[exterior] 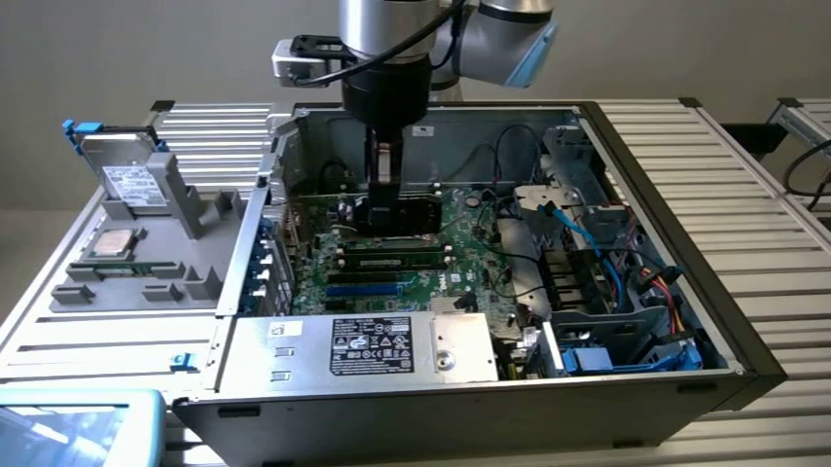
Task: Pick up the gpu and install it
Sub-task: 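Insert the gpu into the slot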
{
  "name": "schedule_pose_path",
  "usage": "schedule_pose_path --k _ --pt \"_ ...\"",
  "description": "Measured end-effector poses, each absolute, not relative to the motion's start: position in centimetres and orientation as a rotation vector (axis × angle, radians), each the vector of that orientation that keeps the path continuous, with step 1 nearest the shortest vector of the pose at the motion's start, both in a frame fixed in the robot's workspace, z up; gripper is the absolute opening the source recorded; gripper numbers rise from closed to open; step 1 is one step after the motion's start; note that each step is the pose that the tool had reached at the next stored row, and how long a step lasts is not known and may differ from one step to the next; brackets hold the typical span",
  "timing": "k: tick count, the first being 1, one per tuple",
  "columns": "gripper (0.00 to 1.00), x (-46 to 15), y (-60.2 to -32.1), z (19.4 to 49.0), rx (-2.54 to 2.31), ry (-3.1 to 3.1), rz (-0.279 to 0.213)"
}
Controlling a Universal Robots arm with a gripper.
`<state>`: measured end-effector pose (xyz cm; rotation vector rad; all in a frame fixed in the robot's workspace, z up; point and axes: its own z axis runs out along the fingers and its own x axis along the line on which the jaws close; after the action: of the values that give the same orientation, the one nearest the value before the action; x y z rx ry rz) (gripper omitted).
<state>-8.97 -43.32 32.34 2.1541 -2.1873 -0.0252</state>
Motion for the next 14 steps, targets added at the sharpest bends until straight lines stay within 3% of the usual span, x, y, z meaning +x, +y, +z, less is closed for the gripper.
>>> schedule_pose_path --k 14 --pt "0.28 -9.0 -45.2 30.2 2.152 -2.185 -0.029"
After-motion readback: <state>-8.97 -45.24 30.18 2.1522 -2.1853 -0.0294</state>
